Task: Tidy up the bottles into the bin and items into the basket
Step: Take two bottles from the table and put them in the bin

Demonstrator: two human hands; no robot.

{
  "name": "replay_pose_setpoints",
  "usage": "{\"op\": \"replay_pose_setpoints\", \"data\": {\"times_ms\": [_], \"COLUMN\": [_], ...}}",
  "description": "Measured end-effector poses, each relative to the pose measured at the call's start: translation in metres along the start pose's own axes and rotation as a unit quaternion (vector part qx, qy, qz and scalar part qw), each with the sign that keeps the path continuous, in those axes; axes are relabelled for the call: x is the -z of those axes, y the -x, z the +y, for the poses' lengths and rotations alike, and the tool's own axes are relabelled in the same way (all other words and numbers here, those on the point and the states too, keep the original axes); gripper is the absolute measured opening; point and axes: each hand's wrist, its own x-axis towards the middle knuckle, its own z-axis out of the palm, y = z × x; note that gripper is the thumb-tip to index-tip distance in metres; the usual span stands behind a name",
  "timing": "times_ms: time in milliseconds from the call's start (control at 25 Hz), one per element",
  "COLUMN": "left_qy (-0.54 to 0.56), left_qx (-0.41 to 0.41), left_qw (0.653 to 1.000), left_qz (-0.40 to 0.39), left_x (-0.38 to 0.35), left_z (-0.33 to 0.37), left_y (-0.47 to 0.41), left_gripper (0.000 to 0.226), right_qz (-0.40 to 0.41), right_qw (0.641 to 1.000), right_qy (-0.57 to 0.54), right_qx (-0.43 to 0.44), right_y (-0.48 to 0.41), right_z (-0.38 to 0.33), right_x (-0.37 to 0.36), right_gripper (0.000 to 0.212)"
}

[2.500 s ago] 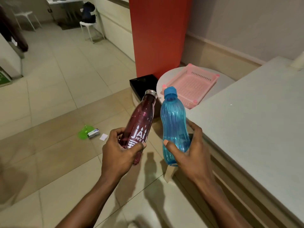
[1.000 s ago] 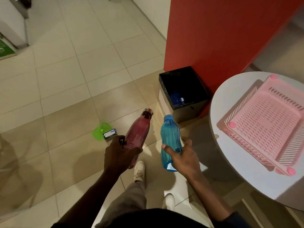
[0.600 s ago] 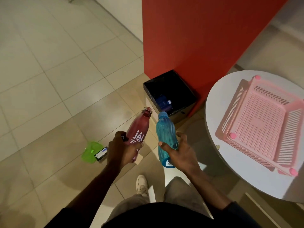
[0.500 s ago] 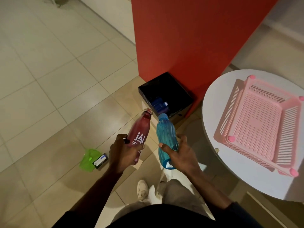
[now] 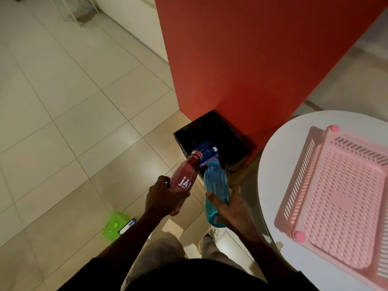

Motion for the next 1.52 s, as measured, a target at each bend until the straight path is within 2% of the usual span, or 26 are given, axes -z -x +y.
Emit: {"op": "replay_pose_setpoints", "data": {"times_ms": [200,400,560,640,760,880,1120,1240,1320,1400,1520], "left_qy": [-0.062,-0.132,-0.170,-0.165,-0.204,-0.204,-0.225,-0.225,-0.218,-0.254,-0.312], "left_qx": [-0.032,-0.031,-0.043,-0.032,-0.043,-0.078,-0.107,-0.125,-0.116,-0.125,-0.199], "left_qw": [0.997,0.990,0.981,0.982,0.964,0.954,0.944,0.941,0.948,0.943,0.910], "left_qz": [-0.021,-0.032,-0.079,-0.090,-0.163,-0.206,-0.215,-0.218,-0.203,-0.176,-0.186], "left_x": [-0.007,-0.008,-0.014,-0.020,-0.027,-0.032,-0.059,-0.085,-0.094,-0.103,-0.088], "left_z": [0.031,0.041,0.050,0.053,0.058,0.067,0.071,0.067,0.069,0.064,0.047], "left_y": [-0.050,-0.105,-0.179,-0.204,-0.277,-0.326,-0.405,-0.437,-0.444,-0.451,-0.439], "left_gripper": [0.081,0.068,0.071,0.074,0.075,0.066,0.069,0.074,0.090,0.105,0.096], "right_qz": [0.015,0.051,0.092,0.079,0.107,0.112,0.145,0.163,0.151,0.111,0.047], "right_qw": [0.999,0.995,0.977,0.970,0.945,0.939,0.943,0.940,0.942,0.951,0.975], "right_qy": [-0.002,-0.068,-0.147,-0.158,-0.205,-0.209,-0.147,-0.153,-0.161,-0.118,-0.022], "right_qx": [-0.034,-0.048,-0.127,-0.169,-0.231,-0.250,-0.261,-0.257,-0.254,-0.263,-0.217], "right_y": [-0.049,-0.098,-0.155,-0.172,-0.216,-0.238,-0.306,-0.352,-0.367,-0.373,-0.347], "right_z": [0.001,-0.005,-0.028,-0.037,-0.047,-0.050,-0.060,-0.059,-0.065,-0.063,-0.060], "right_x": [0.022,0.022,-0.016,-0.029,-0.067,-0.085,-0.102,-0.110,-0.112,-0.126,-0.157], "right_gripper": [0.073,0.072,0.061,0.052,0.059,0.068,0.072,0.078,0.089,0.101,0.098]}}
